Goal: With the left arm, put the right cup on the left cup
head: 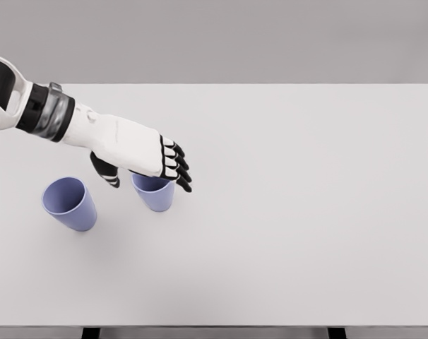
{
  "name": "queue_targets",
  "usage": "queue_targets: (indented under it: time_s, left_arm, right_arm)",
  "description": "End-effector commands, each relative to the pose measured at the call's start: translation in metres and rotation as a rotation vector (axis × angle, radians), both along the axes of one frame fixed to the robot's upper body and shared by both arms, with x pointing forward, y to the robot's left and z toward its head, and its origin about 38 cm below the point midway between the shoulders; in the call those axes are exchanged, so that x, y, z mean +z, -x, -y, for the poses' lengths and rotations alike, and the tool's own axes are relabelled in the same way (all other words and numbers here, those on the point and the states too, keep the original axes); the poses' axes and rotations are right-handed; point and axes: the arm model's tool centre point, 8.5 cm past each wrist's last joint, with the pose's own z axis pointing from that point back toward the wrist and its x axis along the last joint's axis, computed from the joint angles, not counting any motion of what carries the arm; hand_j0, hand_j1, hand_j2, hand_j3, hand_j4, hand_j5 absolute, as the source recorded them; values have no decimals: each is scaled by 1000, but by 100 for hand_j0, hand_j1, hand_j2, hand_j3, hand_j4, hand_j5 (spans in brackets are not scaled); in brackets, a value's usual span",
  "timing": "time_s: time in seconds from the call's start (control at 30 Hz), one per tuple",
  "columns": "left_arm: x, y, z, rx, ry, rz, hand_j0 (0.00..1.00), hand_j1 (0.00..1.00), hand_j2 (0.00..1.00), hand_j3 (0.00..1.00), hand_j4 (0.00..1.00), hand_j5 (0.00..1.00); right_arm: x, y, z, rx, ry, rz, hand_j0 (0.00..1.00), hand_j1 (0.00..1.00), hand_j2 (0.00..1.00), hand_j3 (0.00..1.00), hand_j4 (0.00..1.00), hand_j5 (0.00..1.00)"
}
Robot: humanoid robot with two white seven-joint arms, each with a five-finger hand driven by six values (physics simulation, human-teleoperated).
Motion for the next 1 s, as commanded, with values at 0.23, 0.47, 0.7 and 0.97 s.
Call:
queue_targets:
  time_s: [0.23, 0.47, 0.7, 0.97]
  left_arm:
    - [-5, -5, 10, -12, -6, 6, 100, 100, 100, 100, 100, 100]
    - [-16, -16, 2, 29, -21, 5, 100, 100, 100, 100, 100, 100]
    - [-18, -22, 9, 26, -12, 25, 100, 100, 100, 100, 100, 100]
    - [-25, -30, 5, 54, -18, 17, 100, 100, 100, 100, 100, 100]
  right_arm:
    - [0, 0, 0, 0, 0, 0, 100, 100, 100, 100, 100, 100]
    - [0, 0, 0, 0, 0, 0, 100, 100, 100, 100, 100, 100]
    - [0, 0, 0, 0, 0, 0, 100, 100, 100, 100, 100, 100]
    - [0, 0, 0, 0, 0, 0, 100, 100, 100, 100, 100, 100]
